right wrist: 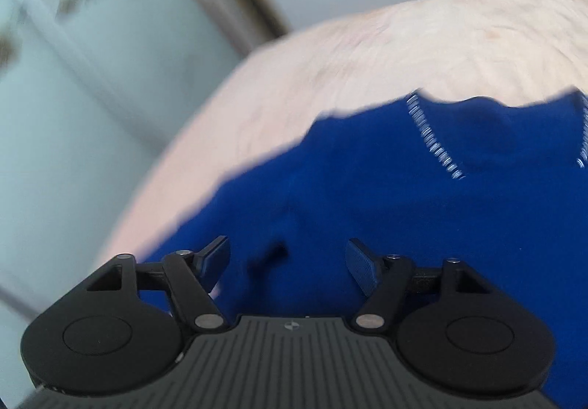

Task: Fold small clothes
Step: 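Lay the sleeve down and open the right tool, withdrawing it, then move the left tool to the other sleeve cuff and grasp it, then lift the sleeve with the left tool and fold it across the body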

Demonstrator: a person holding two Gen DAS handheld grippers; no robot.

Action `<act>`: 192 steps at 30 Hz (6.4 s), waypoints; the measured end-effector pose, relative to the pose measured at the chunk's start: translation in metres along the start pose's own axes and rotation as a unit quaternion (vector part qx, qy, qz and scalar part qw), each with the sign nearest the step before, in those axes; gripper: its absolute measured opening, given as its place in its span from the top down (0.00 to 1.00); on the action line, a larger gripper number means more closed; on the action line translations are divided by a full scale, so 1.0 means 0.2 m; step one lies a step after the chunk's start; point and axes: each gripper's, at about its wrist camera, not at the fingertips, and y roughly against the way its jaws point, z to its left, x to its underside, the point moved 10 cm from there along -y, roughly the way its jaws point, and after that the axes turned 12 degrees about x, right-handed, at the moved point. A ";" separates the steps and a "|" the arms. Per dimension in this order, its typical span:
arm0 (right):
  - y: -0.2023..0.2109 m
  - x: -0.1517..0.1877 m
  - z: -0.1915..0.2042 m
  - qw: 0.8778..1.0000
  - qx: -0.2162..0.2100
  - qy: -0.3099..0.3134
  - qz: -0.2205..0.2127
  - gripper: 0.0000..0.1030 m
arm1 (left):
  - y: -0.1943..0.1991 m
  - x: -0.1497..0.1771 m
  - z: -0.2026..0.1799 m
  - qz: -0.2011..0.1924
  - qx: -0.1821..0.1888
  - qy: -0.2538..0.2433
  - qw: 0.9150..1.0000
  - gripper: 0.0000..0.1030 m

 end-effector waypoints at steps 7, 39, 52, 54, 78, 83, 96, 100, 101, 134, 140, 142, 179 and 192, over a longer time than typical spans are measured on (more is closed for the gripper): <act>0.08 0.17 0.26 0.868 0.168 0.452 -0.122 0.38 | 0.02 0.02 0.06 0.001 -0.005 0.012 1.000 0.00; 0.27 -0.04 -0.07 0.957 0.151 0.224 -0.105 0.51 | 0.02 0.04 0.14 0.009 -0.009 0.036 0.999 0.00; 0.74 -0.10 -1.48 0.882 0.458 0.087 -0.076 0.47 | 0.04 0.03 0.09 0.011 -0.007 0.028 1.000 0.00; 0.74 -0.05 -1.32 0.913 0.387 0.092 -0.090 0.43 | 0.03 0.02 0.06 0.011 -0.002 0.023 1.000 0.00; 0.68 0.13 -0.42 0.952 0.228 0.173 -0.111 0.28 | 0.09 0.02 0.14 -0.027 -0.042 0.054 0.997 0.00; 0.48 0.33 -0.05 0.956 0.155 0.241 -0.069 0.27 | 0.17 0.02 0.27 -0.066 -0.070 0.089 0.991 0.00; 0.49 0.52 0.14 0.944 0.150 0.282 -0.079 0.18 | 0.14 0.12 0.61 -0.025 -0.113 0.194 0.974 0.00; 0.52 0.53 0.13 0.952 0.136 0.266 -0.063 0.16 | 0.15 0.13 0.64 -0.022 -0.124 0.197 0.972 0.00; 0.52 0.53 0.12 0.954 0.131 0.263 -0.058 0.16 | 0.15 0.13 0.65 -0.021 -0.125 0.201 0.971 0.00; 0.55 0.57 0.01 0.961 0.133 0.234 -0.061 0.14 | 0.28 0.38 1.39 -0.255 0.092 0.604 0.749 0.01; 0.55 0.59 0.03 0.958 0.131 0.247 -0.060 0.13 | 0.31 0.42 1.39 -0.241 0.044 0.605 0.757 0.61; 0.55 0.59 0.03 0.958 0.131 0.247 -0.060 0.13 | 0.30 0.43 1.38 -0.219 0.032 0.601 0.768 0.77; 0.74 0.48 -0.48 0.971 0.193 0.111 -0.086 0.09 | 0.13 -0.85 -0.47 -0.224 0.110 -0.072 0.966 0.94; 0.77 0.31 -0.74 0.966 0.230 0.056 -0.109 0.09 | -0.12 -0.41 -0.82 -0.022 0.282 -0.086 0.955 0.23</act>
